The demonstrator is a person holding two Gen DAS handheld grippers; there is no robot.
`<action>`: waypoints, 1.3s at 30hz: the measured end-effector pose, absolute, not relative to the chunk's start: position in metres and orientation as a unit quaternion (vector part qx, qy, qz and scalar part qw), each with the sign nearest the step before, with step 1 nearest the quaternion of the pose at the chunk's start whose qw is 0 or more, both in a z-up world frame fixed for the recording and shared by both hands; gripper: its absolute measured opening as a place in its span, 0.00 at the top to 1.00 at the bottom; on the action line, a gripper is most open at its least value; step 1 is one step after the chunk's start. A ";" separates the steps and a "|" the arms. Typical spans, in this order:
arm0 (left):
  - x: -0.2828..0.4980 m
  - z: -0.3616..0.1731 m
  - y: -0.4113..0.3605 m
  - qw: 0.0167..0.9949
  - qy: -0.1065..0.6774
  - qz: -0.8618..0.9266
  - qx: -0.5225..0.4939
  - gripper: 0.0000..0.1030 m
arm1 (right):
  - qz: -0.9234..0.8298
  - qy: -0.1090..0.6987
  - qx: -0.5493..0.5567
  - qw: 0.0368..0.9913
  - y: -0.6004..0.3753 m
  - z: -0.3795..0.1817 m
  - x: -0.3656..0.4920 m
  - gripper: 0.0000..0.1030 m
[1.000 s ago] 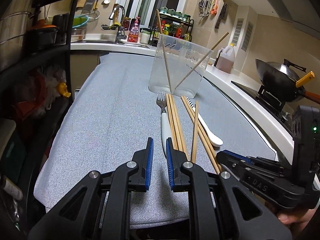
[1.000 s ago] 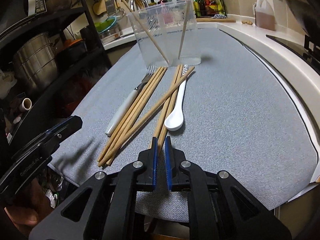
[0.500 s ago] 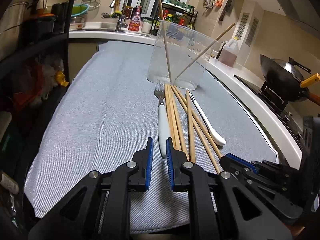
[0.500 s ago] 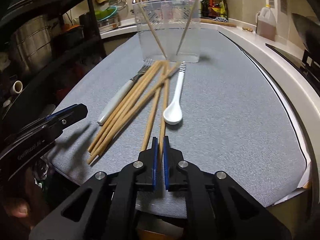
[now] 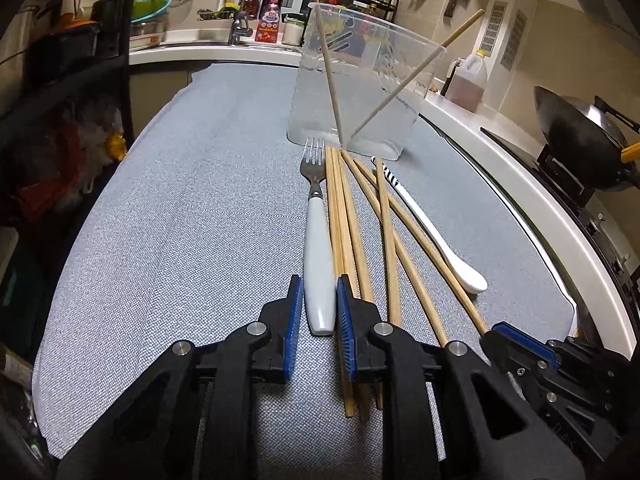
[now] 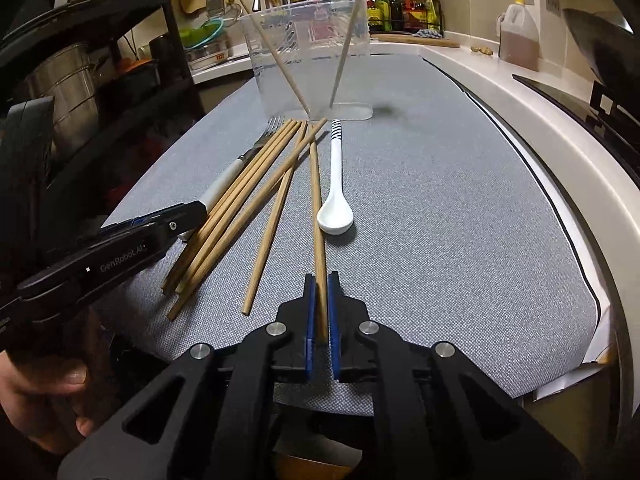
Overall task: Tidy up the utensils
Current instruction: 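Close the left tool on the white fork handle while the right tool grasps a chopstick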
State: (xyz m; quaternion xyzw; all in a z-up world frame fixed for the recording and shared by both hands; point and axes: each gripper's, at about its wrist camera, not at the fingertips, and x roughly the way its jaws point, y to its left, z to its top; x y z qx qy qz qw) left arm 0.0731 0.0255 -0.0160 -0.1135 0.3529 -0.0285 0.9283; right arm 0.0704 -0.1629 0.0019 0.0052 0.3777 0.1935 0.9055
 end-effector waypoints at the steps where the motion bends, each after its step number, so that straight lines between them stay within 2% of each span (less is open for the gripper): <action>1: 0.072 -0.016 0.027 0.928 0.353 -0.028 -0.115 0.83 | 0.193 0.377 0.005 0.906 -0.163 0.002 0.071 0.93; 20: 0.016 -0.016 0.037 0.945 0.320 -0.002 -0.062 0.83 | 0.185 0.368 -0.001 0.911 -0.161 0.002 0.065 0.93; 22: 0.017 -0.018 0.036 0.947 0.315 0.004 -0.059 0.82 | 0.188 0.368 0.003 0.911 -0.161 0.001 0.066 0.93; 25: 0.019 -0.018 0.038 0.950 0.305 0.010 -0.061 0.71 | 0.189 0.366 0.002 0.911 -0.162 0.001 0.065 0.93; 26: 0.021 -0.018 0.038 0.951 0.301 0.012 -0.063 0.70 | 0.188 0.364 0.001 0.912 -0.162 0.000 0.065 0.93; 39: 0.023 -0.022 0.032 0.959 0.279 0.023 -0.051 0.71 | 0.188 0.358 -0.002 0.915 -0.159 0.000 0.064 0.92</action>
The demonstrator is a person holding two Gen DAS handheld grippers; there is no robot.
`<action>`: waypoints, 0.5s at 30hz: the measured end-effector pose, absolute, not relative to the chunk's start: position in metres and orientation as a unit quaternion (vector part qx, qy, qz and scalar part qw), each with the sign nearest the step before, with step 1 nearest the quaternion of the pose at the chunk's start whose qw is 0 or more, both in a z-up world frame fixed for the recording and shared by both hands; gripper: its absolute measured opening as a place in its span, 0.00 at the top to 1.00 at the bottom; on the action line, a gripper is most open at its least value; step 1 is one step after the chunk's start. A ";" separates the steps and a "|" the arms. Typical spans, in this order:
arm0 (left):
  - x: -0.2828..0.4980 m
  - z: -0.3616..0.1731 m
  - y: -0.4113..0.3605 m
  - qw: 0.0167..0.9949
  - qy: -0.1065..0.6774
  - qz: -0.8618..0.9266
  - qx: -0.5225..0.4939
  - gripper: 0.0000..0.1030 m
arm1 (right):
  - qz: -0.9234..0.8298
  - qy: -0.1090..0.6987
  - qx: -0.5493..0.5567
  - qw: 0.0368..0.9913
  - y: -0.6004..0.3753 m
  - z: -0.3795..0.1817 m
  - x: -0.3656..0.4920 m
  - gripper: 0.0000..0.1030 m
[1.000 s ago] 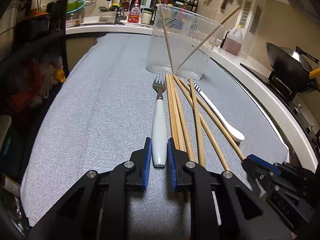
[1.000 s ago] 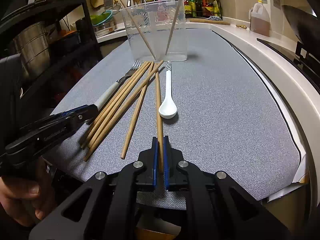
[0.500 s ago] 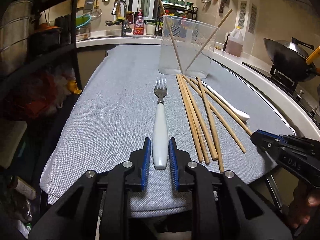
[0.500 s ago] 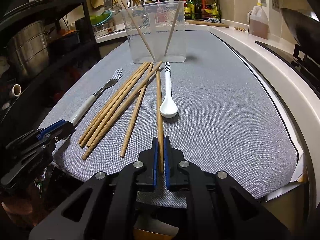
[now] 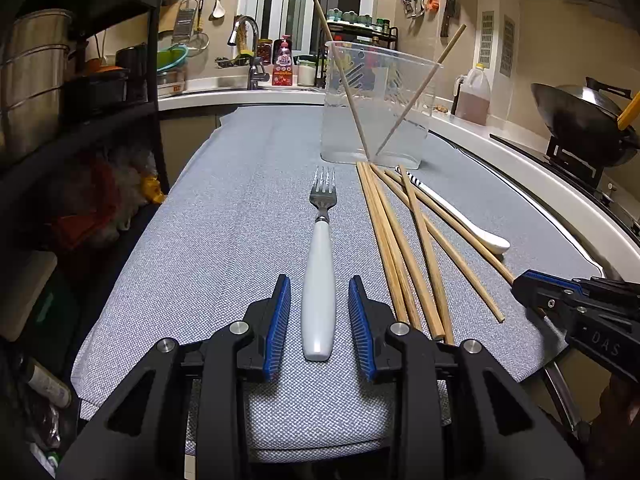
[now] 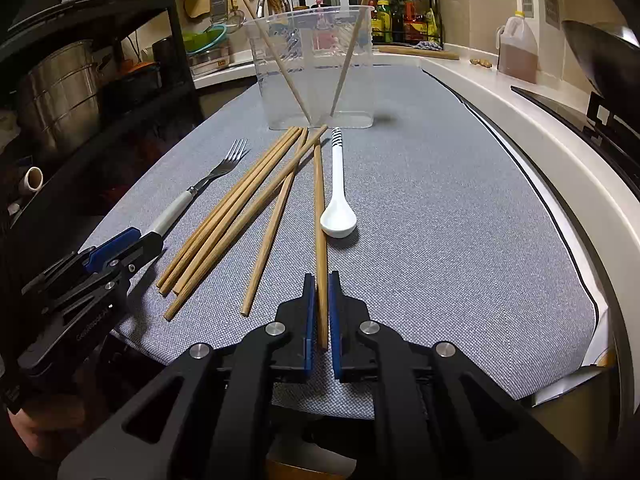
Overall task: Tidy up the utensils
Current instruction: 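Close the left tool on the white fork handle while the right tool grasps a chopstick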
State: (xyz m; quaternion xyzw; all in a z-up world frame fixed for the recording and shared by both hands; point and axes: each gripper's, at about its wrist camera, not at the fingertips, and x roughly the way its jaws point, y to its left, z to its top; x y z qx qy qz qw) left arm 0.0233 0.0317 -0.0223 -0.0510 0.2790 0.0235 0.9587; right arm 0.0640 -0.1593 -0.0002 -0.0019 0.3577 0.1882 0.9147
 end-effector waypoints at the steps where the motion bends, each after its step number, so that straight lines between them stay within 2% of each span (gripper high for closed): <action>1: 0.023 -0.022 0.031 0.959 0.279 0.024 -0.051 0.72 | 0.188 0.357 -0.002 0.915 -0.158 0.000 0.064 0.92; 8: 0.023 -0.023 0.033 0.958 0.279 0.028 -0.053 0.79 | 0.187 0.356 -0.005 0.916 -0.158 0.000 0.064 0.92; 15: 0.023 -0.023 0.033 0.958 0.280 0.027 -0.052 0.79 | 0.186 0.356 -0.006 0.916 -0.159 0.000 0.064 0.92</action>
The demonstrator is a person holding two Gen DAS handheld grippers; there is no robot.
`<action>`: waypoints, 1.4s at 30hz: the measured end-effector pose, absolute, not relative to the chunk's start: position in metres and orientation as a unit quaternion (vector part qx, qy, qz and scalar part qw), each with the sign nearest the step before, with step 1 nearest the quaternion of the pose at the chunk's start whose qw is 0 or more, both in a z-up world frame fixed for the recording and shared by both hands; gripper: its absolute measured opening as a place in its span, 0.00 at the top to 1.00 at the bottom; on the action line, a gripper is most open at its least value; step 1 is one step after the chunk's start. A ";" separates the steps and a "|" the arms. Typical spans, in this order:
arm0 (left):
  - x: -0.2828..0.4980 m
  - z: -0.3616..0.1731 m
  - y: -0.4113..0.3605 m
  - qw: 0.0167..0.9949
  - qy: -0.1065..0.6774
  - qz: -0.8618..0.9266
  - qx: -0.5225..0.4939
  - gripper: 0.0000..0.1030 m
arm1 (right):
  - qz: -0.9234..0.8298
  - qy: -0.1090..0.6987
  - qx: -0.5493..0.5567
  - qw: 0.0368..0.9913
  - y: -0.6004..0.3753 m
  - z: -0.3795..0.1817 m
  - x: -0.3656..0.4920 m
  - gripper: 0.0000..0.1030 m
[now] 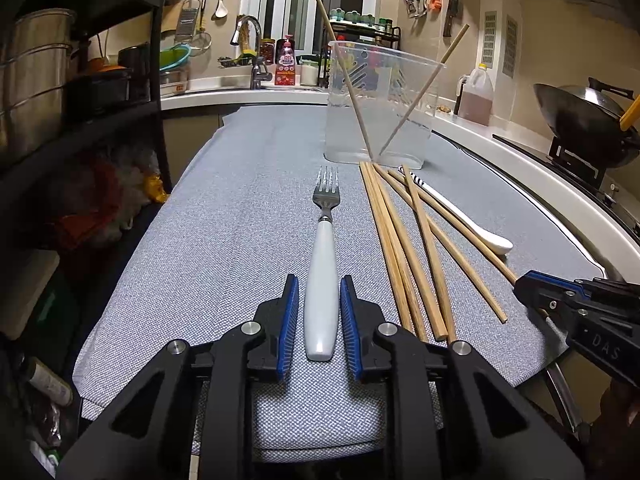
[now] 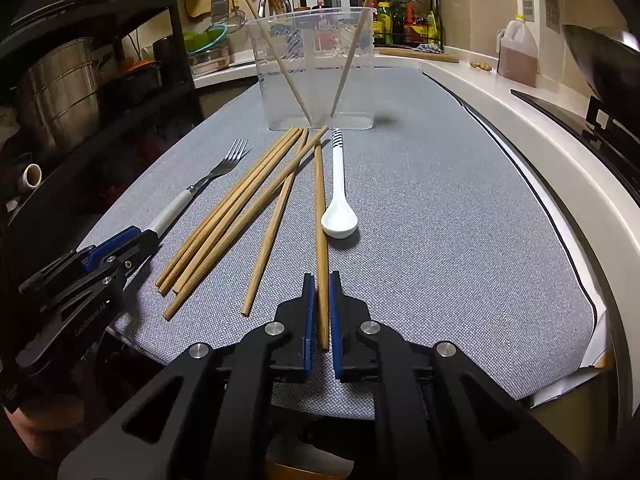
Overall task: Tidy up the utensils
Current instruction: 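Close the left tool on the white fork handle while the right tool grasps a chopstick, then lift the fork and chopstick and carry both over the clear container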
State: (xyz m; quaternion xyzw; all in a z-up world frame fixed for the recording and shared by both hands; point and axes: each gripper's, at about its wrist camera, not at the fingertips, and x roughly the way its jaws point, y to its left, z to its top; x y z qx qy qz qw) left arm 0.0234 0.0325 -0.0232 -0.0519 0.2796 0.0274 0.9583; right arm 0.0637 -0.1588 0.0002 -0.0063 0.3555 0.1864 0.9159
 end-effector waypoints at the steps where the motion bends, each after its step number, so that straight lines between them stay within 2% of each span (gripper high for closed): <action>1: 0.023 -0.023 0.032 0.958 0.279 0.028 -0.051 0.79 | 0.186 0.355 -0.007 0.916 -0.159 0.000 0.064 0.92; 23: 0.022 -0.020 0.030 0.959 0.279 0.019 -0.052 0.83 | 0.191 0.344 -0.015 0.919 -0.158 0.012 0.057 0.95; 35: 0.003 0.018 0.036 0.972 0.231 0.012 -0.046 0.83 | 0.196 0.269 -0.012 0.943 -0.170 0.077 0.041 0.95; 42: 0.010 0.051 0.044 0.978 0.203 0.008 -0.037 0.83 | 0.199 0.237 -0.004 0.951 -0.178 0.122 0.060 0.95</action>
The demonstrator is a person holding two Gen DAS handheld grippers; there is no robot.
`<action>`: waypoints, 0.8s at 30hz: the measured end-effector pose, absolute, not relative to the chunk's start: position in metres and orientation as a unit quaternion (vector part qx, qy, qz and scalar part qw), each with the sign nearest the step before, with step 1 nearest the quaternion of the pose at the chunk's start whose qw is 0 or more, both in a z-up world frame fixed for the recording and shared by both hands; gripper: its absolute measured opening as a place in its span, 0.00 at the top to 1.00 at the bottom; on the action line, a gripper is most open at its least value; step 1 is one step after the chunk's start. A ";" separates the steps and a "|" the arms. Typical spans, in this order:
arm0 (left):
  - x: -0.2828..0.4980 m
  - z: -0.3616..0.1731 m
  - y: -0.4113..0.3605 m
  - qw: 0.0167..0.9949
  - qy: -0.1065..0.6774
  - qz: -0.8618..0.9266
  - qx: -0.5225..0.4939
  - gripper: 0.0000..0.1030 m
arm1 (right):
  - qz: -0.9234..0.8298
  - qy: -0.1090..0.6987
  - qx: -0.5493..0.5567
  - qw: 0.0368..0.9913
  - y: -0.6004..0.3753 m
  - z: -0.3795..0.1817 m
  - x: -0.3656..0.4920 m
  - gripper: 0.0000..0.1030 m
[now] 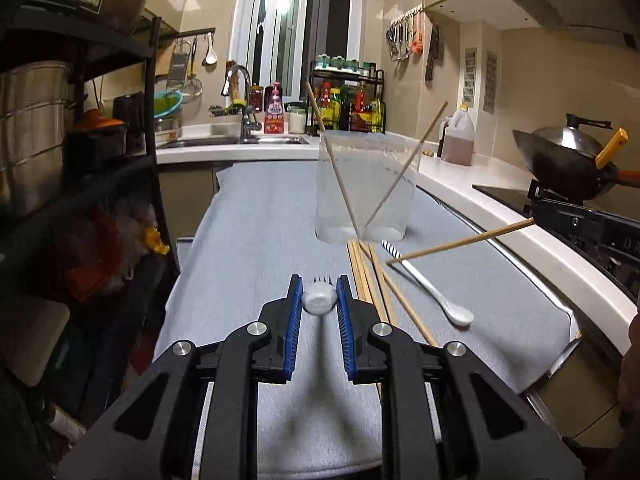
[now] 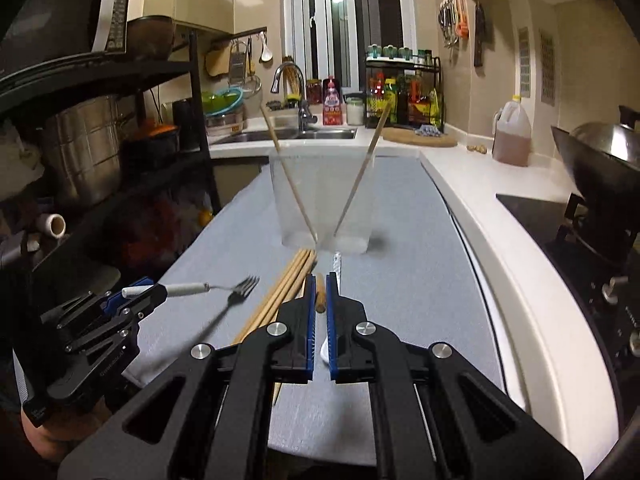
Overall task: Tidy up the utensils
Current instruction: 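Lift the fork and chopstick and carry both over the clear container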
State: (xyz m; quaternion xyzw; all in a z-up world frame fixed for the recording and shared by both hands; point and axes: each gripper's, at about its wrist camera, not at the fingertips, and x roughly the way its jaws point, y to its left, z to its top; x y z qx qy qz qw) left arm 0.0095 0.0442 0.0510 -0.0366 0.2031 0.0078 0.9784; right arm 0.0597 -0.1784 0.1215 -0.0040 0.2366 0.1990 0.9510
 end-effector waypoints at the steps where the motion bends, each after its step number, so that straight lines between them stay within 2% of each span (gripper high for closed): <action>1: 0.011 0.056 0.046 0.980 0.197 0.008 -0.035 0.83 | 0.200 0.233 -0.002 0.952 -0.179 0.127 0.062 0.95; 11: 0.039 0.101 0.066 0.980 0.197 -0.007 -0.041 0.83 | 0.211 0.210 0.008 0.955 -0.180 0.173 0.093 0.95; 24: 0.067 0.136 0.076 0.967 0.246 -0.032 -0.065 0.83 | 0.220 0.212 -0.010 0.952 -0.170 0.207 0.113 0.95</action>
